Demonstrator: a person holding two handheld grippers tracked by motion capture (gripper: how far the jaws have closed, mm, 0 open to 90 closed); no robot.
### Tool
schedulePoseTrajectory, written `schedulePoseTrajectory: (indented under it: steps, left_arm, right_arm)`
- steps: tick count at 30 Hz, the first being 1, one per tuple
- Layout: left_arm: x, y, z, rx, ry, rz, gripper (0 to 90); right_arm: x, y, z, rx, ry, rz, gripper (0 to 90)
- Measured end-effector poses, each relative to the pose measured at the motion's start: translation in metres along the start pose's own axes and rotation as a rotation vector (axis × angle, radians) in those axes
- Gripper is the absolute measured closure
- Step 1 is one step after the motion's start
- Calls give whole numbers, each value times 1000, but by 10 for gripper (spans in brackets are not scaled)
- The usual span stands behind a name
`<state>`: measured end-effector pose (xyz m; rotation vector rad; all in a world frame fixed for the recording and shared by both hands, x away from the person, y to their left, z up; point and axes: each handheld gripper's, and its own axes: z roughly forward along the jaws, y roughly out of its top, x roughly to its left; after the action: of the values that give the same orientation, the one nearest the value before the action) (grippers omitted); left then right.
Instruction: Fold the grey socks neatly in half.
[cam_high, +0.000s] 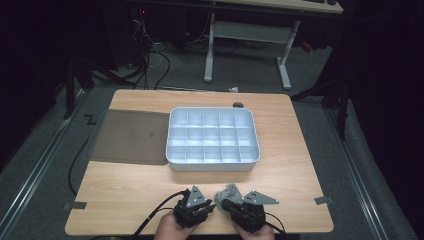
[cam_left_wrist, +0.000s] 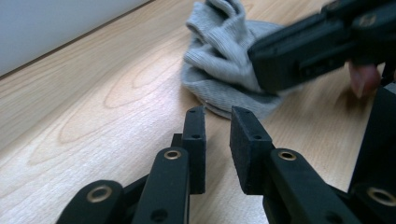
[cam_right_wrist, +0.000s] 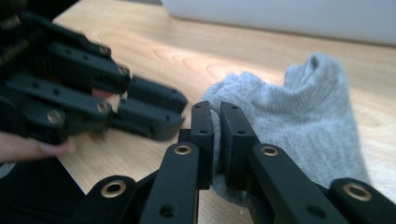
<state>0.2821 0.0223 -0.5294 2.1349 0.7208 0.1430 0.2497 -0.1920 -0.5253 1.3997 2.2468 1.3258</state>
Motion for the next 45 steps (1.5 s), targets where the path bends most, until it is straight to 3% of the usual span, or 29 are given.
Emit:
schedulePoseTrajectory:
  steps: [4, 7, 9, 13, 21, 29, 33, 36, 38, 39, 40, 41, 43, 45]
  left_arm:
    - [1, 1, 0, -19, 6, -2, 770]
    - [0, 2, 0, -22, 5, 0, 773]
    - [1, 1, 1, -15, 6, 3, 773]
    - [1, 0, 2, -10, 6, 0, 772]
    - [0, 0, 2, -12, 0, 0, 769]
    - [0, 0, 1, -18, -2, 1, 770]
    - [-1, 1, 2, -19, 0, 0, 774]
    - [0, 1, 0, -29, 3, -2, 776]
    - [0, 1, -1, -31, 4, -2, 777]
    - [1, 1, -1, -31, 5, -2, 777]
    - [1, 1, -1, -32, 5, -5, 777]
    - [1, 1, -1, -32, 5, -5, 777]
    - [1, 2, -3, -41, 2, -9, 776]
    - [0, 3, -3, -47, 0, -8, 774]
  right_arm:
    - [3, -3, 6, 19, -15, -30, 833]
    - [3, -2, 6, 30, 6, -21, 759]
    - [3, -1, 5, 22, 19, -19, 723]
    - [5, 2, -1, 0, 0, -48, 697]
    - [6, 10, -10, -45, -15, -64, 720]
    - [2, 10, -20, -67, -72, -92, 826]
    - [4, 6, -16, -30, -63, -108, 850]
    - [8, 0, 0, 37, -70, -131, 846]
    - [8, -1, 3, 42, -67, -132, 843]
    - [9, -2, 4, 39, -66, -131, 831]
    - [9, 1, 1, 33, -63, -131, 764]
    - [9, 1, 1, 33, -63, -131, 764]
    - [2, 7, -17, -30, -99, -122, 755]
    - [-1, 8, -22, -42, -115, -118, 748]
